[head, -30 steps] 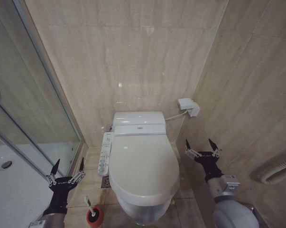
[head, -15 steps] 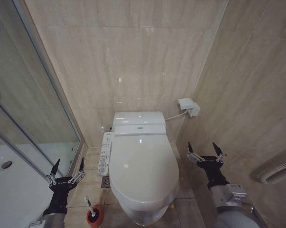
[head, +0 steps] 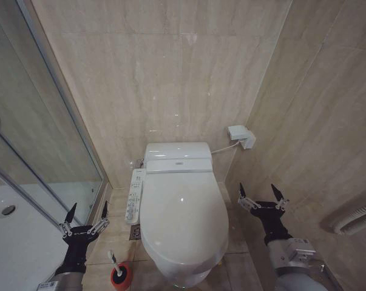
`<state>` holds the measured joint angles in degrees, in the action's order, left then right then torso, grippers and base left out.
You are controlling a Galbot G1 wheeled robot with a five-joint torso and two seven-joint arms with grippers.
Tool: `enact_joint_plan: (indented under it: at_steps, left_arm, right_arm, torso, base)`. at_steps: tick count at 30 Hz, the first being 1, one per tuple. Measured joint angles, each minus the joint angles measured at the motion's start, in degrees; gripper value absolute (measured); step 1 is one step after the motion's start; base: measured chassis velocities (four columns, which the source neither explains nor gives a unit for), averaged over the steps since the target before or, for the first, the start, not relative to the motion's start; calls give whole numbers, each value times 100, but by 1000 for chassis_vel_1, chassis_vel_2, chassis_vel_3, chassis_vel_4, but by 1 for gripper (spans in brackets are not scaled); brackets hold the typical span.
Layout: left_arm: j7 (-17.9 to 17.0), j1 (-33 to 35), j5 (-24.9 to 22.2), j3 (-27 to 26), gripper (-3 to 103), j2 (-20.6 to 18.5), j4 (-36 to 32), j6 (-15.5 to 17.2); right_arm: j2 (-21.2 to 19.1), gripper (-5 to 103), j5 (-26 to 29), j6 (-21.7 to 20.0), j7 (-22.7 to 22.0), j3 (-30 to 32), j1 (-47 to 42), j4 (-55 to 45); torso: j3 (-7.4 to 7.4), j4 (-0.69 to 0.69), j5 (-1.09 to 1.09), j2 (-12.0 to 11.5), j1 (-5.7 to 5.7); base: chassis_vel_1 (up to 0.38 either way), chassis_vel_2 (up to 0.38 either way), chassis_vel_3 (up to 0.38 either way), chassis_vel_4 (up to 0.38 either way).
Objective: Open the toilet lid, clean the toilet bowl with a toilet brush, close the toilet lid, and flush.
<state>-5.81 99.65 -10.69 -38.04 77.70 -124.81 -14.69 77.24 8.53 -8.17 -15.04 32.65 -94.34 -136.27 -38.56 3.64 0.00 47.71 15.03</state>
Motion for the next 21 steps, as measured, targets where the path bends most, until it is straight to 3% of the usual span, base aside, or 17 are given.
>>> enact_joint_plan:
  at_steps: [21]
  left_arm:
    - [0,0,0,0,96,0,0,0]
  right_arm:
    - [4,100,21,4,-22,1,-5,-12]
  torso:
    - [0,0,0,0,0]
  base:
    - [0,0,0,0]
